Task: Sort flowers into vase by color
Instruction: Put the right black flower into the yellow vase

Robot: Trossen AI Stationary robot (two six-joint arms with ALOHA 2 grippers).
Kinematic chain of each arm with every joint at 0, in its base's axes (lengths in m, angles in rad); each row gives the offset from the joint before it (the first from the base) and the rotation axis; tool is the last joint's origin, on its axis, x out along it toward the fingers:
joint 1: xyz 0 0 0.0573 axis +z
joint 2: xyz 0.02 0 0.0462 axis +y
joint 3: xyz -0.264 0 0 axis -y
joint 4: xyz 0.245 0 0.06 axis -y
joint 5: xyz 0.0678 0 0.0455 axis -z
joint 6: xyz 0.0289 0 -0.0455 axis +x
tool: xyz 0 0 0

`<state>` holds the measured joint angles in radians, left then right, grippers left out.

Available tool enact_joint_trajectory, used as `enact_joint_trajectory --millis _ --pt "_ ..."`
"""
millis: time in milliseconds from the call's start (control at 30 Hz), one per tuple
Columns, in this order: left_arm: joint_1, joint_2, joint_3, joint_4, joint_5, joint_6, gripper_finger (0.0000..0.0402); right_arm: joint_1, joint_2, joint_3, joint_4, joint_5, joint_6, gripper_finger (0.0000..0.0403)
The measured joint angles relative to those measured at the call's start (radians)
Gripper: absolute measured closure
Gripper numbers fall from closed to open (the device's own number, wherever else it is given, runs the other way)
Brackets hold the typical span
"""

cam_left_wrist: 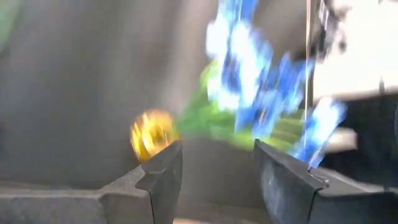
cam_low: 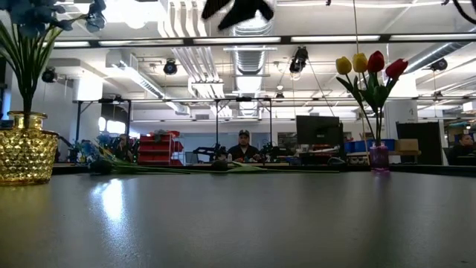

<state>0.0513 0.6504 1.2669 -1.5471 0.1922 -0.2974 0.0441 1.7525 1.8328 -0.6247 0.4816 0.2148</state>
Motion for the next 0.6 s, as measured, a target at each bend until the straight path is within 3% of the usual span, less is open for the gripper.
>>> enact_joint_trajectory --millis 133,300,600 --pt "0.000 -0.062 0.102 0.177 -0.183 -0.075 0.0222 -0.106 0.094 0.000 0.008 -0.141 -0.008 0.0173" --pt "0.000 -0.163 0.099 0.421 -0.336 -0.138 0.0222 -0.236 0.227 0.001 0.056 -0.294 -0.119 0.0182" --pt "0.001 -0.282 -0.106 0.797 -0.550 -0.137 0.0241 -0.419 0.452 0.151 -0.073 -0.308 -0.305 0.0200"
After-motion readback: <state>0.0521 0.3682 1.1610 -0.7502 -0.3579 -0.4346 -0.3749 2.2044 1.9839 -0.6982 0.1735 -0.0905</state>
